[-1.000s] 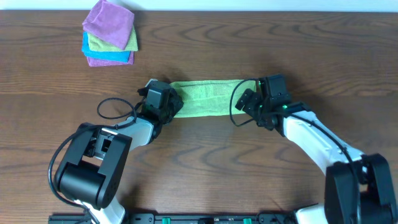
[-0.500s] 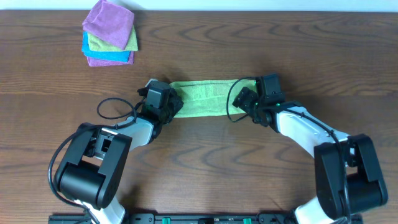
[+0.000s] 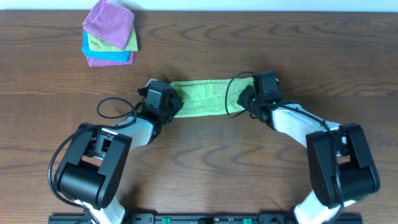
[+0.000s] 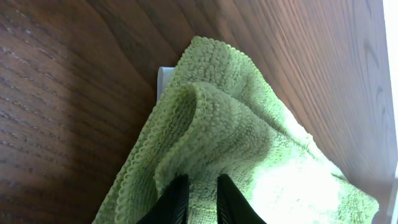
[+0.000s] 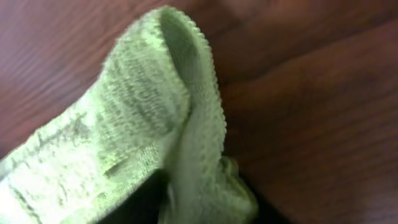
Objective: Fold the cloth
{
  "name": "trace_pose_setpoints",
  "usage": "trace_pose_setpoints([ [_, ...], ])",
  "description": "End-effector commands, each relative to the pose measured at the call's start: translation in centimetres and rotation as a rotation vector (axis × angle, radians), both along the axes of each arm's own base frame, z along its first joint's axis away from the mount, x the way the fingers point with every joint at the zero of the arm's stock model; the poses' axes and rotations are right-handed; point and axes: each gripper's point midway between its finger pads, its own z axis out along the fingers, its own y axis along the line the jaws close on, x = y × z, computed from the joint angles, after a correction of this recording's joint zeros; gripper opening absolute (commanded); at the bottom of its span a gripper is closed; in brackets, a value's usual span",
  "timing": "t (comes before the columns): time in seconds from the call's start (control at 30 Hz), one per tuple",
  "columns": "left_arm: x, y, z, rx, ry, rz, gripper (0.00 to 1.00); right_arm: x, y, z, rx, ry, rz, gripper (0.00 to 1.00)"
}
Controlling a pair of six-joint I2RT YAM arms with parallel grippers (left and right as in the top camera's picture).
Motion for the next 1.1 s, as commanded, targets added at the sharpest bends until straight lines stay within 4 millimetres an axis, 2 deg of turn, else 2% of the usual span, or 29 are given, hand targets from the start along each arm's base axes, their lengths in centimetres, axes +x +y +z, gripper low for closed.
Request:
trace_pose_setpoints([
  [0.0,-0.7,0.9,-1.9,0.064,0.042,-0.008,0.17,-0.9,-1.6,-2.2,-0.098,0.037,0.035,0.12],
  [0.07,-0.8,0.9,-2.0,0.071,0.048,-0.013,0.17,-0.6,-1.4,-2.0,-0.118,0.016,0.079,0.01],
  [0.27,-0.8,1.0,-2.0,0.081,0.045,-0.024,0.16,-0.3,-0.2,-0.6,-0.117,-0.035,0.183,0.01],
  [0.5,-0.3,2.2,-2.0,0.076,0.046,0.007,0.14,0.2,2.3,4.7,-0.132,-0.184,0.307,0.01],
  [0.63,-0.1,2.9,-2.0,0.07,0.049,0.022,0.13,-0.1,4.2,6.6,-0.119,-0.236,0.347,0.01],
  [1.07,-0.1,3.0,-2.0,0.066,0.048,0.012,0.13,-1.5,11.5,9.1,-0.068,-0.36,0.495,0.01],
])
